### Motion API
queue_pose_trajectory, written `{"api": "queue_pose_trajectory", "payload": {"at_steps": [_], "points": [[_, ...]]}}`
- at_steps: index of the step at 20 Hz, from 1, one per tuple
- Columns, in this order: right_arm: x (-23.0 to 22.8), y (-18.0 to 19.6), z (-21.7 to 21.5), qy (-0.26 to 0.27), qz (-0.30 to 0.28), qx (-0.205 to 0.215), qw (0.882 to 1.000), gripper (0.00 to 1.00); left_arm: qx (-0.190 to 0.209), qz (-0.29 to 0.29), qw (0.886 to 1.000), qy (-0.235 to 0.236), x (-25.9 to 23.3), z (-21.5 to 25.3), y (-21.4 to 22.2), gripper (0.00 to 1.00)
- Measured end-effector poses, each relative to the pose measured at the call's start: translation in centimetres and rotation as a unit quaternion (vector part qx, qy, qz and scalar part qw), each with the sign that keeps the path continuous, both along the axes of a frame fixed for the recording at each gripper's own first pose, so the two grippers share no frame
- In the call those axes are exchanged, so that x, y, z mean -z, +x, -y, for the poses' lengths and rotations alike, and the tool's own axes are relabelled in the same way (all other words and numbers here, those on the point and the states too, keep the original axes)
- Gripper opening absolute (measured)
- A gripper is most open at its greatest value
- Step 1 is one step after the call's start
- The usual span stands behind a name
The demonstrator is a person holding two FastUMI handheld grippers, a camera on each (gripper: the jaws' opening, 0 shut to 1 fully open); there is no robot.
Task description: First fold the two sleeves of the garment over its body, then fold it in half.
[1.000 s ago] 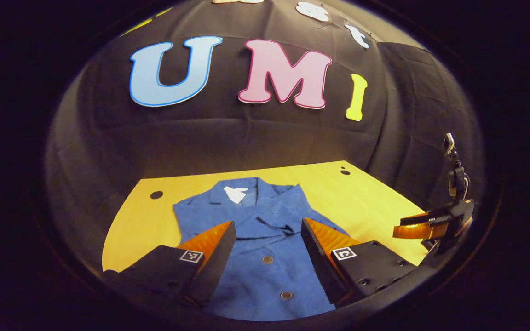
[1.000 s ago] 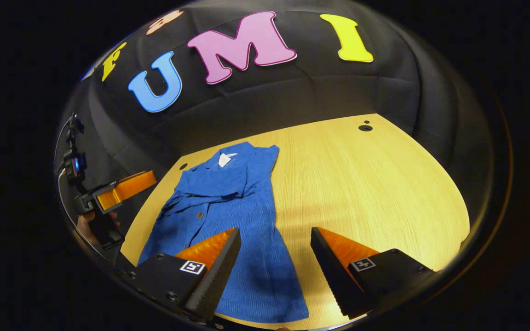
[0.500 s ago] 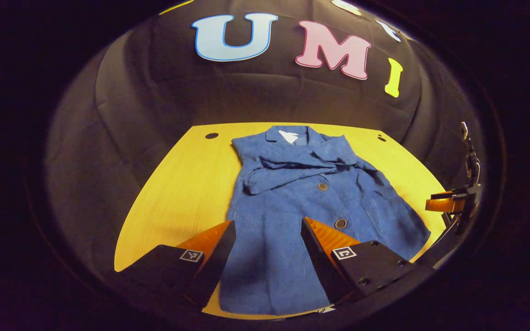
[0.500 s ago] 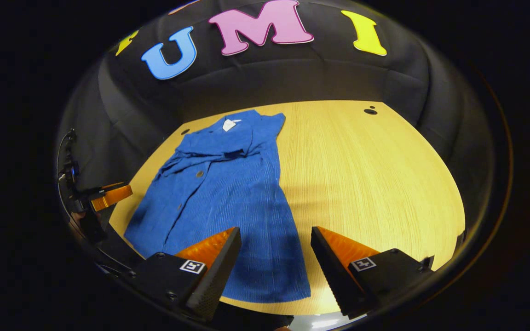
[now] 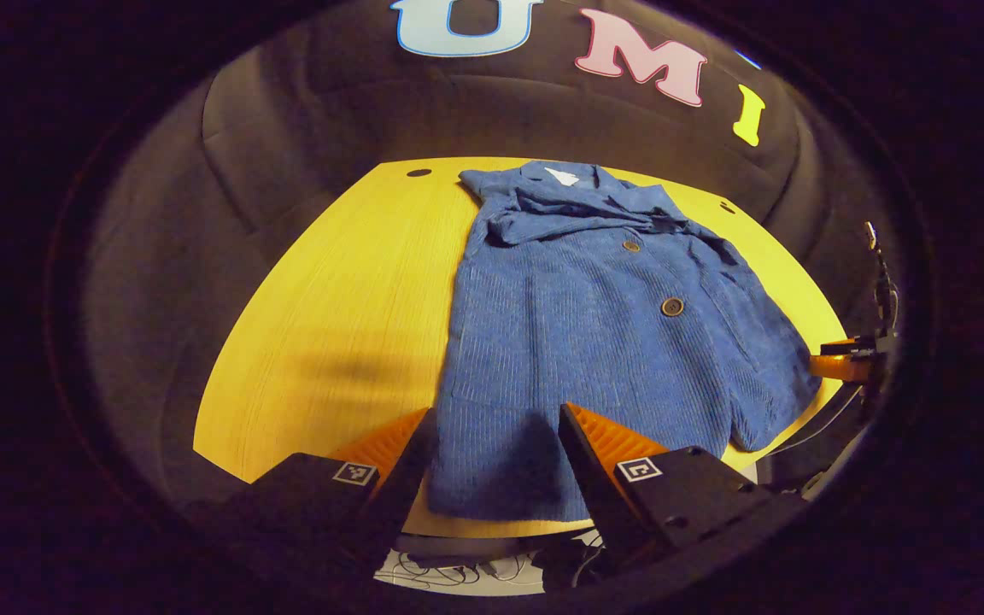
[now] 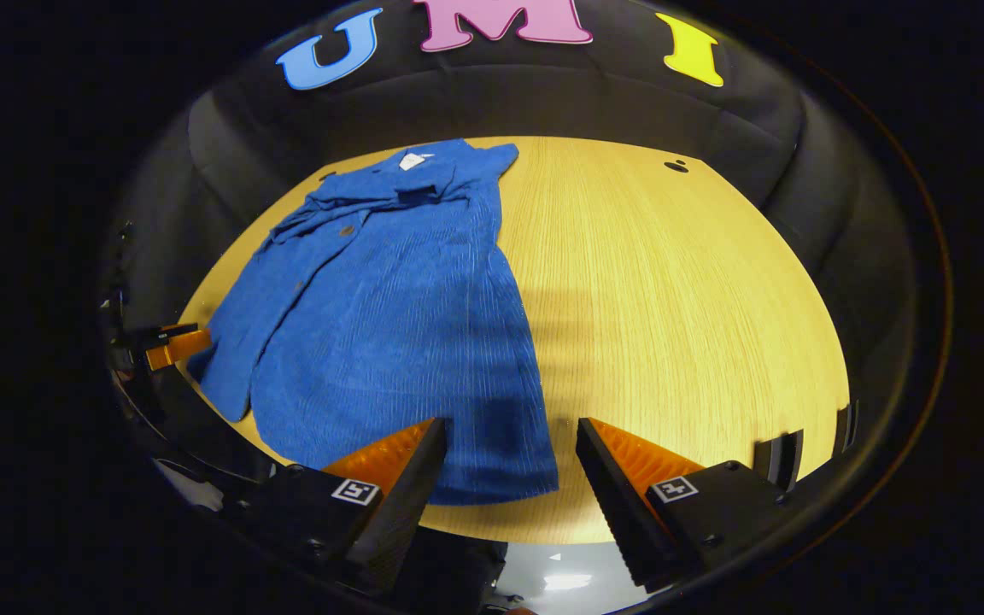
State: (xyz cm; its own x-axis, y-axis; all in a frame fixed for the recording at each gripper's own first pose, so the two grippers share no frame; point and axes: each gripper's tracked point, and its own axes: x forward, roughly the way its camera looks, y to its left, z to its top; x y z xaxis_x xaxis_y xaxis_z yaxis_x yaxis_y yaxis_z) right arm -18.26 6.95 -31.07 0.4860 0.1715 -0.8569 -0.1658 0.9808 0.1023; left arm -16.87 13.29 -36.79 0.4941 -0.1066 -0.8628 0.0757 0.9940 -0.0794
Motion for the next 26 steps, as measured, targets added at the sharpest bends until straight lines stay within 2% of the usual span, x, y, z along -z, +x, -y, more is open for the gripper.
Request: {"api": "queue_pose_trajectory", "payload": {"at_steps": [3, 5, 7, 8, 10, 12, 13, 14, 16, 18, 20, 26], "points": [[1.3, -1.5, 0.3, -0.020, -0.032, -0.018, 0.999, 0.99, 0.015, -0.001, 1.000, 0.012, 0.5, 0.0, -0.4, 0.85], [1.2, -1.0, 0.2, -0.015, -0.029, -0.009, 0.999, 0.99, 0.023, 0.004, 1.000, 0.019, 0.5, 0.1, -0.4, 0.85], [1.3, -1.0, 0.2, -0.015, -0.037, -0.011, 0.999, 0.98, 0.018, 0.005, 1.000, 0.016, 0.4, 0.2, -0.6, 0.85], [1.2, -1.2, -0.4, -0.011, -0.045, -0.017, 0.999, 0.94, 0.016, 0.006, 1.000, 0.012, 0.7, 0.3, -0.6, 0.81], [1.3, -1.5, -2.2, 0.001, -0.053, -0.039, 0.998, 0.43, 0.021, 0.008, 1.000, 0.004, 0.8, 0.6, -0.6, 0.55], [1.2, -1.4, -2.5, -0.009, -0.055, -0.051, 0.997, 0.17, 0.026, 0.008, 0.999, -0.022, 0.3, 1.7, -0.8, 0.29], [1.2, -1.6, -2.6, -0.011, -0.063, -0.056, 0.996, 0.11, 0.014, 0.004, 0.999, -0.033, 0.6, 1.8, -0.4, 0.16], [0.9, -1.5, -2.8, -0.002, -0.065, -0.053, 0.996, 0.11, 0.010, 0.004, 0.999, -0.047, 0.4, 1.8, -0.3, 0.02], [0.3, -0.6, -3.6, 0.024, -0.050, -0.037, 0.998, 0.06, -0.016, -0.019, 0.997, -0.079, 0.2, 1.8, -0.5, 0.00], [-2.0, 1.3, -4.8, 0.063, -0.010, -0.015, 0.998, 0.05, -0.028, -0.019, 0.994, -0.100, -0.8, 1.9, 0.0, 0.00], [-4.9, 3.4, -5.6, 0.097, 0.027, -0.004, 0.995, 0.05, -0.025, 0.011, 0.993, -0.115, -3.1, 2.2, 1.3, 0.00], [-11.1, 9.3, -7.1, 0.150, 0.090, 0.011, 0.984, 0.05, -0.006, 0.093, 0.985, -0.143, -10.6, 4.3, 7.4, 0.00]]}}
